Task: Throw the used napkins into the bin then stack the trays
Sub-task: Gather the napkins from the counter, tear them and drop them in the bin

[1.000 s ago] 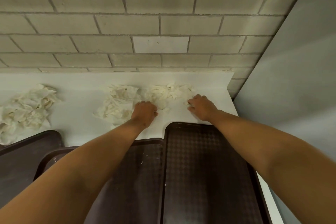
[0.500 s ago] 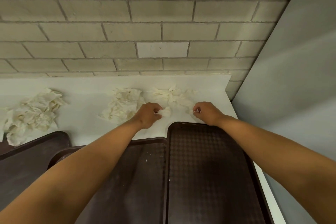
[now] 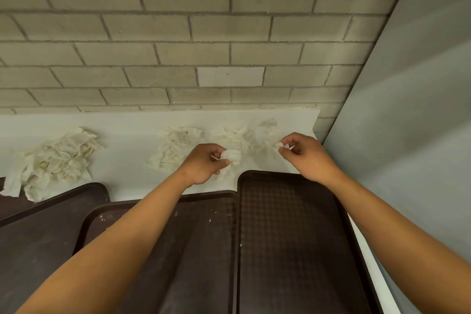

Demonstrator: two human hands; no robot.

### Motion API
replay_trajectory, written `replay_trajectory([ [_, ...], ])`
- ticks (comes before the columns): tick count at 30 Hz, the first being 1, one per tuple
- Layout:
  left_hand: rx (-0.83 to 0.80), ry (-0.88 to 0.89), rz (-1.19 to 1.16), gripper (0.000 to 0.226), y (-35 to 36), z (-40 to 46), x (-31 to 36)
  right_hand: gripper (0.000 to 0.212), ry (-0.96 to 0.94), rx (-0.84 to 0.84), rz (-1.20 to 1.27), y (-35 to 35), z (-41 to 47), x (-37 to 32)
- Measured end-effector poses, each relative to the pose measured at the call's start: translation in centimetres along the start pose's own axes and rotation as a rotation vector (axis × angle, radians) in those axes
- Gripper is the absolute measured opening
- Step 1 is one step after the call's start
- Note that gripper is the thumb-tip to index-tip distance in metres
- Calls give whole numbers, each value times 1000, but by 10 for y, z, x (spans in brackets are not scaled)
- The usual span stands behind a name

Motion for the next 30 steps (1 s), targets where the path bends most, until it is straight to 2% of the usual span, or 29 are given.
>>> replay_trajectory([
  [4,24,21,-90,16,-1,-20,7,5,-21,48,81,-3,-36,-12],
  [6,28,42,-131,18,-1,-30,5,10,-14,44,111,4,-53,-10],
  [8,25,66,-184,17,1,-42,3,20,10,39,124,13,-70,-7],
  [12,1,52,-270,14,10,-67,-2,54,73,-4,130,34,-101,-4],
  [13,-12,45,-284,13,14,-72,-6,54,84,-5,146,40,-107,-3],
  [18,-52,15,-391,16,37,-99,-18,24,166,30,188,67,-135,12],
  [25,-46,18,-613,16,62,-132,-19,18,201,31,384,84,-171,5],
  [30,-69,32,-683,19,82,-151,-15,17,198,39,472,86,-197,2],
])
Point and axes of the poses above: each hand's wrist, its own z-axis towards the middle knuckle, its own y-axis out of the palm, x = y × z, the point moved 3 cm from there along z, towards the middle knuckle, and after that the axes turned 5 degrees about -x, right-handed, at the moved point
